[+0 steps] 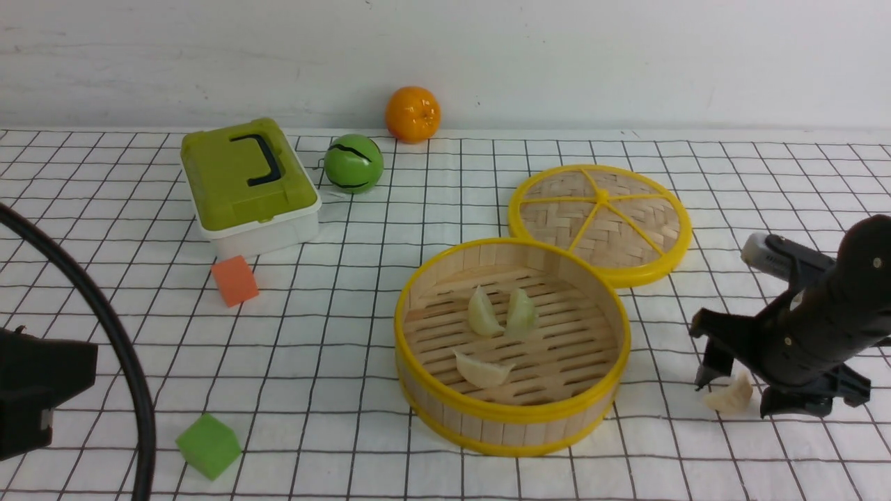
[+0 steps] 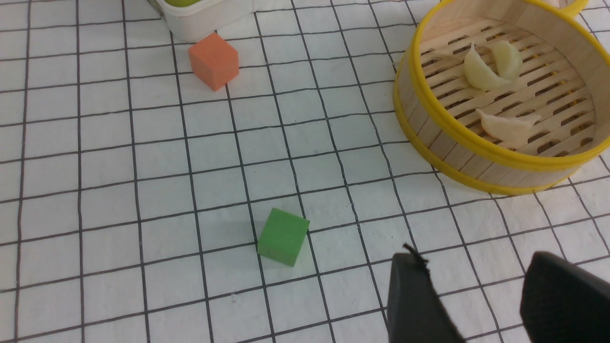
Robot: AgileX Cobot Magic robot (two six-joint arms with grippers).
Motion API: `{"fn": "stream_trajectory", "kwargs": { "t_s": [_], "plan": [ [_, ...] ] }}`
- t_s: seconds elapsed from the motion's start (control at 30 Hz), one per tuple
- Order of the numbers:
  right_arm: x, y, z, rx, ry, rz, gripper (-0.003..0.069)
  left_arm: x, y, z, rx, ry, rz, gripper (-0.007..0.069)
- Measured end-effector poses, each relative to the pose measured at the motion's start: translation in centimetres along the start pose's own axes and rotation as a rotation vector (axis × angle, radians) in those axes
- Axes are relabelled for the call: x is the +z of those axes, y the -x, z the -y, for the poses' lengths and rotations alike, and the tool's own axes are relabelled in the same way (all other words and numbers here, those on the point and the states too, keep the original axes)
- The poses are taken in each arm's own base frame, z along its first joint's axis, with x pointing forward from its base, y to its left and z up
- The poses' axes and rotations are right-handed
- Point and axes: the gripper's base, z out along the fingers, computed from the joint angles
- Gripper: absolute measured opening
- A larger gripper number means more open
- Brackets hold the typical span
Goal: Put the dumplings into the steamer on the table with the white tablecloth.
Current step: 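Reach for and grasp a dumpling lying on the table beside the steamer, then place the dumpling in the bamboo steamer basket with the right gripper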
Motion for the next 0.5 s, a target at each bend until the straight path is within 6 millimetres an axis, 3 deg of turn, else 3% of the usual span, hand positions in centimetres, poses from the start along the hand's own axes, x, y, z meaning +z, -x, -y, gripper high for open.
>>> {"fn": "stream_trajectory", "kwargs": {
  "t_s": [0.1,0.17,0.23,0.27,0.3,0.33,0.5],
  "plan": [
    [0.07,0.02,0.02,0.001,0.0,0.001,0.0513,0.0,0.0,0.0,0.001,0.0,0.0,0.0316],
    [0.07,0.02,0.02,0.001,0.0,0.001,0.0458,0.0,0.0,0.0,0.001,0.0,0.0,0.0316],
    [0.07,0.02,0.02,0.001,0.0,0.001,0.0345,0.0,0.0,0.0,0.001,0.0,0.0,0.0316],
    [0.07,0.03,0.02,0.0,0.0,0.001,0.0323,0.0,0.0,0.0,0.001,0.0,0.0,0.0316],
    [0.07,-0.01,0.05,-0.003,-0.004,-0.002,0.0229,0.0,0.0,0.0,0.001,0.0,0.0,0.0316],
    [0.06,-0.03,0.08,-0.007,-0.007,-0.005,0.0192,0.0,0.0,0.0,0.001,0.0,0.0,0.0316],
    [-0.51,-0.13,0.01,-0.094,-0.015,-0.029,0.0176,0.0,0.0,0.0,0.001,0.0,0.0,0.0316]
  ]
}}
